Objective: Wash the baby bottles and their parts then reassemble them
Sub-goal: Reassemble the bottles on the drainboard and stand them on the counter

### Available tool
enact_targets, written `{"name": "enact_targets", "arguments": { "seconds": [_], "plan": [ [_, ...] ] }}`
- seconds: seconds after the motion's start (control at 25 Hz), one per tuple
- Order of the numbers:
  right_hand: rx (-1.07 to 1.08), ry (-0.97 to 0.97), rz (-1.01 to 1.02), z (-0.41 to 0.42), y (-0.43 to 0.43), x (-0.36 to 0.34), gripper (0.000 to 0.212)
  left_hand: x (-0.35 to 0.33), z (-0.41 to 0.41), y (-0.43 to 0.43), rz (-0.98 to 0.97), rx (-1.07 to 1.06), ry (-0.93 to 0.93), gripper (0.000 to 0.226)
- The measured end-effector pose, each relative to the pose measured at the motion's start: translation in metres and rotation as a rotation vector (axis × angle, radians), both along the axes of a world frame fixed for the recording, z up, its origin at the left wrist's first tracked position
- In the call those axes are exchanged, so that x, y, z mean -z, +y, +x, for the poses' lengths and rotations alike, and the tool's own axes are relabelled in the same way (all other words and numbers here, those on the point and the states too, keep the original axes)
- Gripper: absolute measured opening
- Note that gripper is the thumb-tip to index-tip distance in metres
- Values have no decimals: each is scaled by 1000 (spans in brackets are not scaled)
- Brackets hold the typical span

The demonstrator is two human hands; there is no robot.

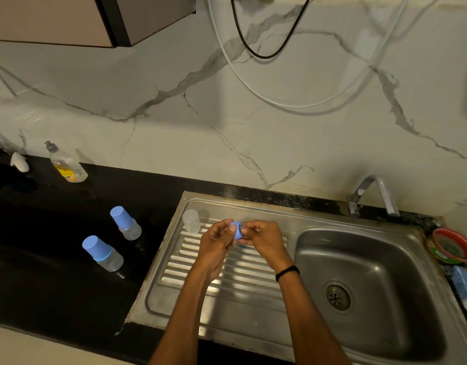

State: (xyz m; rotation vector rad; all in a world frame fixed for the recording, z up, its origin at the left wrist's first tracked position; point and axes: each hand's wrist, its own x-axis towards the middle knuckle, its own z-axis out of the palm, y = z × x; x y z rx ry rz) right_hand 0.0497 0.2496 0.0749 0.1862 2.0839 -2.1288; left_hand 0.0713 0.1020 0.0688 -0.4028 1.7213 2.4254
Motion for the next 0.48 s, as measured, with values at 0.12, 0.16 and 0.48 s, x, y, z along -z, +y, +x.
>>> {"name": "enact_targets", "arguments": {
  "seconds": [0.12, 0.16, 0.48],
  "plan": [
    [-40, 160, 457, -7, -3, 5, 8, 4, 4, 2, 75, 34, -38, 49],
    [-60, 201, 555, -7, -5, 4, 8, 3, 4, 3, 93, 44, -51, 50],
    [225, 199, 570, -8, 16, -20, 15, 12, 8, -11, 17, -102, -61, 26]
  ]
}}
